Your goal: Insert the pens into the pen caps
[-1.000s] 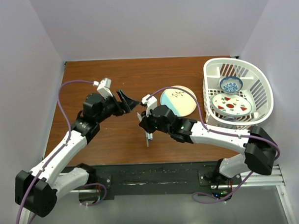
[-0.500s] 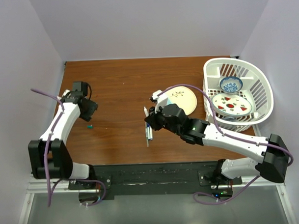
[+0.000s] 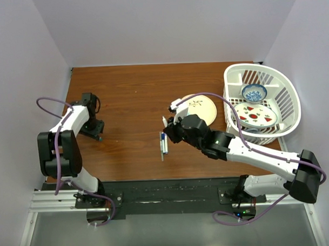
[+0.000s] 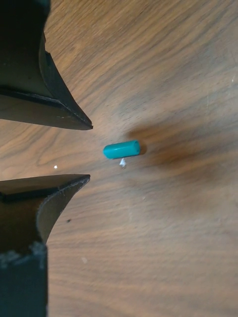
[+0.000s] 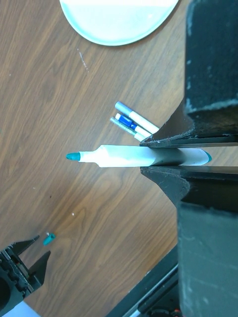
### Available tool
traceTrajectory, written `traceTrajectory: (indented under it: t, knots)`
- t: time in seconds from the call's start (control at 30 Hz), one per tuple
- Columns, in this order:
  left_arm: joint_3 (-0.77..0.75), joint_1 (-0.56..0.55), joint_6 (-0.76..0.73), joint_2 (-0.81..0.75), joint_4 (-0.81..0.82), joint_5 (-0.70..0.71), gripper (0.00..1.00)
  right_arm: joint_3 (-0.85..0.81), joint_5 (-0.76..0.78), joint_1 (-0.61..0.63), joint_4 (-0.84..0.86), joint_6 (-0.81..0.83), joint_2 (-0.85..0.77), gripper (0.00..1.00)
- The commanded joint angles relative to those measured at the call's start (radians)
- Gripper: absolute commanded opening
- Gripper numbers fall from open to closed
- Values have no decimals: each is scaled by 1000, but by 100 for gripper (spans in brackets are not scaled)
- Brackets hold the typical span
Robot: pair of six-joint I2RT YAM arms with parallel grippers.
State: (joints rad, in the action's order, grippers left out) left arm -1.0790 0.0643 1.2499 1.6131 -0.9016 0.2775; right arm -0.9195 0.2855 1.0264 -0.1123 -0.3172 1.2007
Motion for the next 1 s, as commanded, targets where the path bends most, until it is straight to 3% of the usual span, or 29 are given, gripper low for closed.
traceTrajectory:
  t: [0.0, 0.53, 0.63, 0.7, 0.73, 0.77, 0.97]
  knots:
    - [-29, 11, 34, 40, -8, 45, 44, 16, 49, 1, 13, 26, -41, 0]
    - [65, 29, 42, 107, 102, 54, 38, 24, 46, 1, -10, 26, -90, 0]
    - [96, 32, 26, 111, 147, 34, 31, 22, 41, 1, -20, 23, -99, 0]
    - [97, 32, 14, 117, 148, 29, 21, 19, 31, 1, -23, 20, -110, 0]
    - [99, 32, 10, 119, 147, 32, 15, 19, 26, 1, -30, 18, -112, 0]
    - [97, 32, 5, 116, 142, 34, 0, 22, 20, 1, -32, 17, -119, 0]
    - [146, 20, -93, 13, 199, -30, 0, 79, -89, 1, 25, -5, -151, 0]
